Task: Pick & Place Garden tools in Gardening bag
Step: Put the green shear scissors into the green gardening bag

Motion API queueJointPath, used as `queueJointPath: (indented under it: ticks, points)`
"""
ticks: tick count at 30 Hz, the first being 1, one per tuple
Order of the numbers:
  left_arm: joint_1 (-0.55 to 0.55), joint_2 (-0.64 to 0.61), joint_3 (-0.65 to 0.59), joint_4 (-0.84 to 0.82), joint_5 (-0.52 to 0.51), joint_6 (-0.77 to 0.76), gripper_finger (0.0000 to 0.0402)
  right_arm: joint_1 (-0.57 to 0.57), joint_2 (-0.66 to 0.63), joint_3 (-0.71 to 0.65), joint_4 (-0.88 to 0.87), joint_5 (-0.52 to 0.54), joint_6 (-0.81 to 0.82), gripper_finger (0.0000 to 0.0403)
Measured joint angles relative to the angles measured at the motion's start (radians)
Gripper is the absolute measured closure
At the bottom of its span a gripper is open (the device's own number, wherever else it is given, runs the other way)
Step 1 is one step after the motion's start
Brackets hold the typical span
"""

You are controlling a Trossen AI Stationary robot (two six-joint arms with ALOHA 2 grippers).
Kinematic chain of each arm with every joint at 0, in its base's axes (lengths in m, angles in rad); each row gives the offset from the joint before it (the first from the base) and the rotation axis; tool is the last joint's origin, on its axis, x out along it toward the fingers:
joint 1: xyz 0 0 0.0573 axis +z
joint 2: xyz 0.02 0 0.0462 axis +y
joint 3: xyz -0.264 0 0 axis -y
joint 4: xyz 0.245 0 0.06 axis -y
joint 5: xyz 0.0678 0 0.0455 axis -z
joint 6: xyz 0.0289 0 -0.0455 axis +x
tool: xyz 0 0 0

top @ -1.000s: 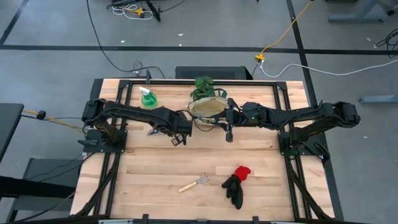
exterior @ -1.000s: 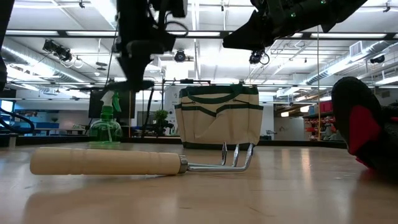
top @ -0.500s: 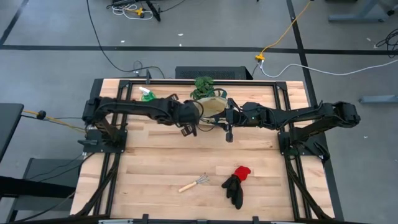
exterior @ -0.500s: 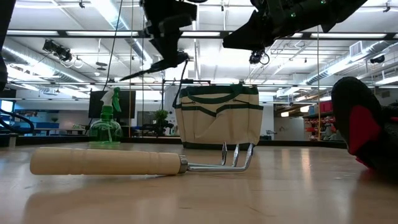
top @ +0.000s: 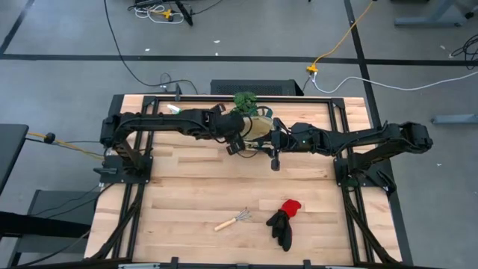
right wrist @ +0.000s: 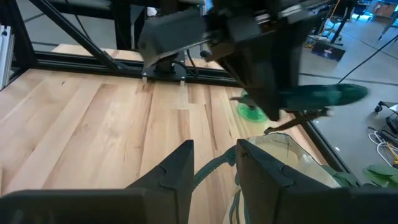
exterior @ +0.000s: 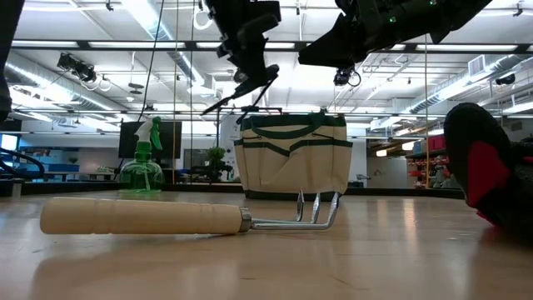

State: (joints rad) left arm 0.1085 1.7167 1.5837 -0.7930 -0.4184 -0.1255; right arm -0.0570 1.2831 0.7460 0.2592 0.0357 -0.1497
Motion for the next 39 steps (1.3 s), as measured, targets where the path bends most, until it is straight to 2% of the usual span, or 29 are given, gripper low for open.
queueJointPath:
  ticks: [11,22,27,39]
  points:
    - [0.063,-0.003,0.000,0.196,0.130,0.104,0.0341,0.000,0.000,0.000,0.000,0.000,-0.013,0.0279]
    - [0.079,0.019,0.002,0.355,0.226,0.122,0.0340,0.000,0.000,0.000,0.000,0.000,-0.016,0.0279]
    - [0.079,0.070,0.001,0.374,0.245,0.133,0.0341,0.000,0.000,0.000,0.000,0.000,-0.011,0.0279]
    - [0.072,0.073,0.001,0.321,0.237,0.144,0.0341,0.000,0.000,0.000,-0.002,0.000,-0.016,0.0279]
